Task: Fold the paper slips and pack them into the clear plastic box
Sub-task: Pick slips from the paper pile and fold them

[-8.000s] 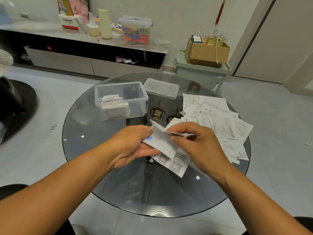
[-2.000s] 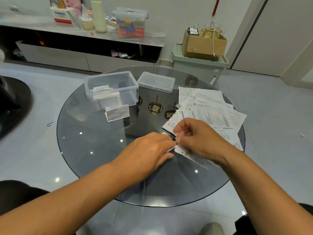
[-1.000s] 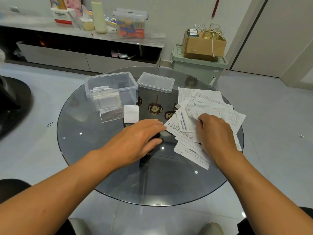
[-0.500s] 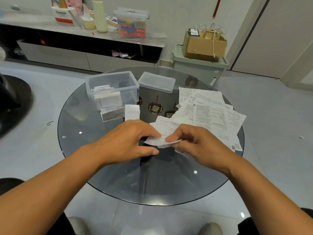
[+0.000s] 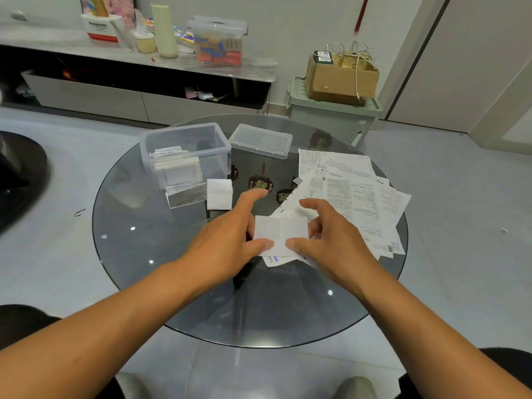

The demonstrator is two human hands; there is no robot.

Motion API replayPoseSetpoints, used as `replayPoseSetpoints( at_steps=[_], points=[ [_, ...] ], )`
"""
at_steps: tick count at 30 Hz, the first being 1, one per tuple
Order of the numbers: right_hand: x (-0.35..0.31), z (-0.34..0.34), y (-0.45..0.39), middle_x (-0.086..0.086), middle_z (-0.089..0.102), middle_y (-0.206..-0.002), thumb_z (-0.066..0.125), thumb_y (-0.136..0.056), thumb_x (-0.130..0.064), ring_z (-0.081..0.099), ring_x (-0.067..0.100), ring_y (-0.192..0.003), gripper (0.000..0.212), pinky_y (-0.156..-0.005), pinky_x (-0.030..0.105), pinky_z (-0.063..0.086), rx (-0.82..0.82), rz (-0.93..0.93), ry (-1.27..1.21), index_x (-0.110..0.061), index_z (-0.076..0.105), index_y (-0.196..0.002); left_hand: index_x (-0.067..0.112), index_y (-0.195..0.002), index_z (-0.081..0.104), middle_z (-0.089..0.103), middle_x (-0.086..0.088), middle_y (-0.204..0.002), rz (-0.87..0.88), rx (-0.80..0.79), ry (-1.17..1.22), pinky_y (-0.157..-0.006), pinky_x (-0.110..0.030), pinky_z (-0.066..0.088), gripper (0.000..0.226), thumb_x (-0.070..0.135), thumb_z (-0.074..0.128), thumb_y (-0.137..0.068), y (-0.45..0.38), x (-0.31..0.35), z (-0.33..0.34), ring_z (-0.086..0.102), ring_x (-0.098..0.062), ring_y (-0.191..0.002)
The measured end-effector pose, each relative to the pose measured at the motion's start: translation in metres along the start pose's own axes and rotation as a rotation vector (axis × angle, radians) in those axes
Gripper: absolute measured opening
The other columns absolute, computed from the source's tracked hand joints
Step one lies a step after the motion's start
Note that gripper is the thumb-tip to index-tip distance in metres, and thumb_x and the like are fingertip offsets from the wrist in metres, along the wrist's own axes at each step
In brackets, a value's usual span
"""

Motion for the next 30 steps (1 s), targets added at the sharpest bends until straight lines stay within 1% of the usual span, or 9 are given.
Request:
replayPoseSetpoints(
  at_steps=[4, 7, 11, 15, 17, 19, 22, 25, 30],
  points=[
    [0.003, -0.007, -0.002, -0.013, 0.055, -0.107, 0.079, -0.085, -0.035, 0.059, 0.016, -0.094, 0.047, -0.094, 0.045, 0.050, 0.053, 0.004, 0.092, -0.043, 0.050, -0.122, 0.041, -0.132, 0.043, 0.041, 0.014, -0.115, 0.172, 0.095, -0.209, -0.081, -0.036, 0.051, 0.058, 0.039, 0.077, -0.086, -0.001, 0.015, -0.013, 0.049, -0.010, -0.098],
    [-0.001, -0.006, -0.002, -0.007, 0.052, -0.120, 0.076, -0.087, -0.037, 0.057, 0.014, -0.099, 0.025, -0.088, 0.036, 0.050, -0.016, -0.049, 0.130, -0.039, 0.062, -0.108, 0.037, -0.128, 0.058, 0.050, 0.015, -0.119, 0.385, -0.063, -0.405, -0.088, -0.035, 0.048, 0.043, 0.055, 0.066, -0.090, 0.001, 0.032, -0.004, 0.047, -0.010, -0.105],
    [-0.007, 0.005, 0.005, -0.019, 0.045, -0.127, 0.075, -0.078, -0.064, 0.045, 0.006, -0.116, 0.049, -0.101, 0.034, 0.044, -0.225, -0.121, 0.247, -0.045, 0.062, -0.121, 0.034, -0.132, 0.059, 0.058, 0.014, -0.121, 0.444, -0.158, -0.516, -0.085, -0.033, 0.049, 0.050, 0.059, 0.049, -0.090, 0.005, 0.034, 0.000, 0.053, -0.010, -0.102],
    [-0.014, 0.009, 0.007, -0.019, 0.043, -0.139, 0.070, -0.085, -0.058, 0.043, 0.008, -0.121, 0.051, -0.105, 0.036, 0.043, -0.239, -0.196, 0.400, -0.043, 0.059, -0.132, 0.029, -0.119, 0.065, 0.061, 0.011, -0.113, 0.474, -0.164, -0.574, -0.075, -0.034, 0.051, 0.034, 0.040, 0.049, -0.091, 0.002, 0.035, 0.004, 0.055, -0.014, -0.097],
    [-0.015, 0.007, 0.004, -0.017, 0.052, -0.130, 0.067, -0.091, -0.048, 0.051, 0.008, -0.111, 0.031, -0.095, 0.036, 0.050, -0.178, -0.193, 0.339, -0.039, 0.067, -0.121, 0.029, -0.108, 0.070, 0.063, 0.011, -0.104, 0.442, -0.124, -0.512, -0.073, -0.036, 0.051, 0.023, 0.038, 0.052, -0.097, -0.001, 0.033, 0.003, 0.056, -0.012, -0.091],
    [-0.015, 0.001, 0.001, -0.010, 0.065, -0.104, 0.065, -0.095, -0.041, 0.061, 0.015, -0.090, 0.015, -0.075, 0.037, 0.054, -0.111, -0.156, 0.214, -0.029, 0.073, -0.095, 0.030, -0.099, 0.071, 0.066, 0.012, -0.093, 0.290, -0.089, -0.315, -0.071, -0.037, 0.052, 0.016, 0.040, 0.058, -0.099, -0.007, 0.022, -0.003, 0.058, -0.008, -0.084],
    [-0.006, -0.002, -0.005, -0.005, 0.068, -0.072, 0.067, -0.096, -0.041, 0.065, 0.014, -0.068, 0.031, -0.056, 0.030, 0.043, -0.058, -0.051, 0.100, -0.019, 0.070, -0.073, 0.037, -0.105, 0.064, 0.070, 0.012, -0.087, 0.060, -0.085, 0.027, -0.069, -0.038, 0.056, 0.009, 0.034, 0.066, -0.096, -0.012, -0.001, -0.001, 0.066, -0.007, -0.074],
    [-0.002, 0.002, -0.009, -0.010, 0.071, -0.088, 0.075, -0.087, -0.047, 0.067, 0.011, -0.077, 0.022, -0.065, 0.035, 0.055, 0.000, -0.011, 0.094, -0.025, 0.070, -0.085, 0.042, -0.115, 0.055, 0.063, 0.013, -0.088, 0.039, -0.063, 0.002, -0.066, -0.030, 0.051, 0.029, 0.034, 0.071, -0.092, -0.010, -0.004, 0.003, 0.060, -0.005, -0.071],
    [0.004, 0.002, -0.011, -0.006, 0.052, -0.112, 0.078, -0.075, -0.064, 0.056, 0.017, -0.101, 0.054, -0.089, 0.042, 0.053, 0.028, 0.062, 0.254, -0.032, 0.058, -0.113, 0.041, -0.122, 0.063, 0.047, 0.018, -0.113, 0.081, -0.019, -0.081, -0.078, -0.028, 0.051, 0.034, 0.037, 0.073, -0.090, -0.011, -0.001, -0.001, 0.056, -0.006, -0.088]
  ],
)
Point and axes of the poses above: each hand's wrist, its own y-axis away from the middle knuckle, its own z-axis out of the palm, x = y × z, the point moved 10 cm from there along -y, towards the middle knuckle
